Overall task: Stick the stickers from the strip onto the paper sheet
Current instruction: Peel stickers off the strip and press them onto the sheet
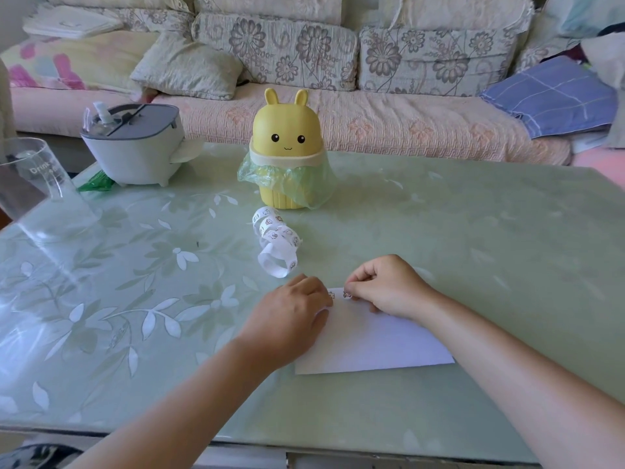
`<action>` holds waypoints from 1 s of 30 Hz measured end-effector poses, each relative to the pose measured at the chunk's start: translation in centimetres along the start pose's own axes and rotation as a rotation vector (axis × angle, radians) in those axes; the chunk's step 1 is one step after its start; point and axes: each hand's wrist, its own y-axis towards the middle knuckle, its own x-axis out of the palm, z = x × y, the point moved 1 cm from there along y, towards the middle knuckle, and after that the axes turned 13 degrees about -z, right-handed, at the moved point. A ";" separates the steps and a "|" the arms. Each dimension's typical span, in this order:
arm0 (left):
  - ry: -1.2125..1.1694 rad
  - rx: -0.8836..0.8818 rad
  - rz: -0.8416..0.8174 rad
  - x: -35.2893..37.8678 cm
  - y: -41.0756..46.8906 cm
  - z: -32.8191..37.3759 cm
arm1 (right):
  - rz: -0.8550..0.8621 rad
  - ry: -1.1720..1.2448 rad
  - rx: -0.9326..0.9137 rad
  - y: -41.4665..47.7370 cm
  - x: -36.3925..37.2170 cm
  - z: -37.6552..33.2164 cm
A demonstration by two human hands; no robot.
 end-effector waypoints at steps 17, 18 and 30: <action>-0.058 -0.046 -0.050 -0.2 0.2 -0.2 | 0.063 -0.232 0.048 1.0 0.6 -0.4; -0.050 -0.052 -0.058 -0.2 0.2 -0.2 | 0.066 -0.251 0.053 1.1 0.6 -0.4; 0.094 -0.060 -0.074 -0.2 0.4 0.7 | 0.093 -0.583 0.166 0.7 0.9 -2.5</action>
